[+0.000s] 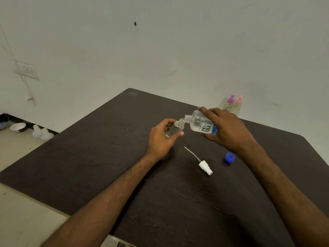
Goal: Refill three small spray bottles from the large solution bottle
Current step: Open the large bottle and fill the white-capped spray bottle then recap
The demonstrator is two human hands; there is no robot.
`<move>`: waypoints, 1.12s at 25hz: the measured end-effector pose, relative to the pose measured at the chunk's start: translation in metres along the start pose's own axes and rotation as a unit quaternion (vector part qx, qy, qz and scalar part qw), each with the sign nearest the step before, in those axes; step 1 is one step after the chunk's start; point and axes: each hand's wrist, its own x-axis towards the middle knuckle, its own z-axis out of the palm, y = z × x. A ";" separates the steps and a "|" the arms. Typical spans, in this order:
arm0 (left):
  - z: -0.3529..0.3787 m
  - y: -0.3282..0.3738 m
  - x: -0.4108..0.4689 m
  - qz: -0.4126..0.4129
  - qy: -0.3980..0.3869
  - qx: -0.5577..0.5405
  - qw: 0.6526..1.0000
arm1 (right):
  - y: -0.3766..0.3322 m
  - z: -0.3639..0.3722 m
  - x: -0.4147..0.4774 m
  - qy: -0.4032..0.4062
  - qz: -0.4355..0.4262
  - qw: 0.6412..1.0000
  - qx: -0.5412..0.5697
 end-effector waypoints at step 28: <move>-0.003 0.001 -0.005 -0.024 0.009 -0.034 0.999 | -0.040 0.056 -0.006 0.144 0.260 0.821 0.487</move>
